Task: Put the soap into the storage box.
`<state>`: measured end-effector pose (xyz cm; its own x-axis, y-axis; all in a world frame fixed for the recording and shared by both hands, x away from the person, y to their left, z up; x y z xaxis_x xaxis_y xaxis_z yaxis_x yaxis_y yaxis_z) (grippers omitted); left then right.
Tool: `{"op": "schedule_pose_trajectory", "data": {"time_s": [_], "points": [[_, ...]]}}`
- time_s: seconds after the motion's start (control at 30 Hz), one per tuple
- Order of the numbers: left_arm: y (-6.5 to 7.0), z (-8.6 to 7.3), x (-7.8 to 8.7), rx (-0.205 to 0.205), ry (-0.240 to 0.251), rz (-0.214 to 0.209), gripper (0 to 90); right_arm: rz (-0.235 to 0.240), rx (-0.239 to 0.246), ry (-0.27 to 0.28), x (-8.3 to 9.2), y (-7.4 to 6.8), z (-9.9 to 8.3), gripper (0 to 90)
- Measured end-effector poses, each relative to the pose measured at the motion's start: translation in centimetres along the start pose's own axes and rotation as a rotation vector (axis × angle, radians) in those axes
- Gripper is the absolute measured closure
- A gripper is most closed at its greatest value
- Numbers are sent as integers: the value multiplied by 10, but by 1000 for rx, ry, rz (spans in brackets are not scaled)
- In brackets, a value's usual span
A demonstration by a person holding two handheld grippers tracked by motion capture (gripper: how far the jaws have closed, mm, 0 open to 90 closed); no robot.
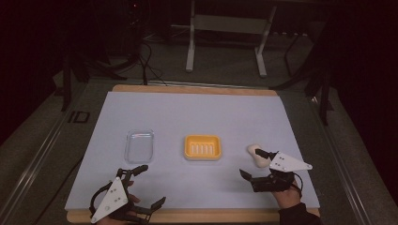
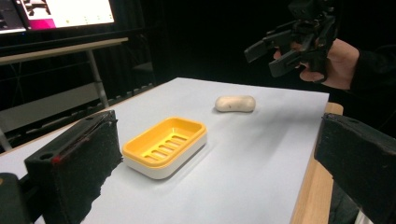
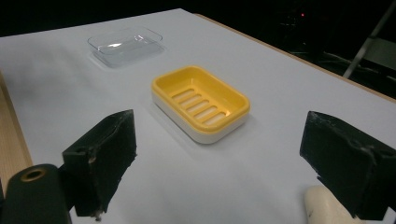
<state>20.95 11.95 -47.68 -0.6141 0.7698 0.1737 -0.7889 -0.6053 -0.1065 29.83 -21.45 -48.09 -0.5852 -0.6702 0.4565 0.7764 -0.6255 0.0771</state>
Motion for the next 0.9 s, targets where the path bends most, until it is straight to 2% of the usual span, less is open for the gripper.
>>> {"op": "schedule_pose_trajectory", "data": {"time_s": [0.17,0.33,0.37,0.4,0.53,0.63,0.67,0.73,0.9], "points": [[0,1,1,3,5,0,6,-12,-3,14,3,1,2,118],[1,3,2,7,26,-12,6,2,-2,7,3,1,1,118],[2,2,1,1,13,-16,6,2,1,10,2,0,1,118],[2,1,0,-5,8,-12,6,-5,5,38,4,0,4,118],[2,0,0,-5,-1,-9,6,2,-1,48,4,1,4,118],[2,0,1,-2,2,-8,5,27,-12,23,3,0,4,118],[1,0,1,-4,-2,-10,6,59,-16,-2,3,-1,4,116],[1,0,1,-5,-2,-9,5,70,-13,-16,3,-2,5,110],[3,0,1,-7,-2,-21,5,114,13,-62,3,-4,7,100]]}}
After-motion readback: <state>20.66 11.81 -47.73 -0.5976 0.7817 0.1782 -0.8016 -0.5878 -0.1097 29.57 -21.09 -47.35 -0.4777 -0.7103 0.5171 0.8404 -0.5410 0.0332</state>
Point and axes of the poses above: each handheld gripper's, and its own axes: x roughly backward along the jaws, z roughly out of its top, y roughly to its right, the point moved 7 cm from there along -x, roughly forward along the jaws, and after that the axes turned 3 degrees about -y, right-handed, at the moved point
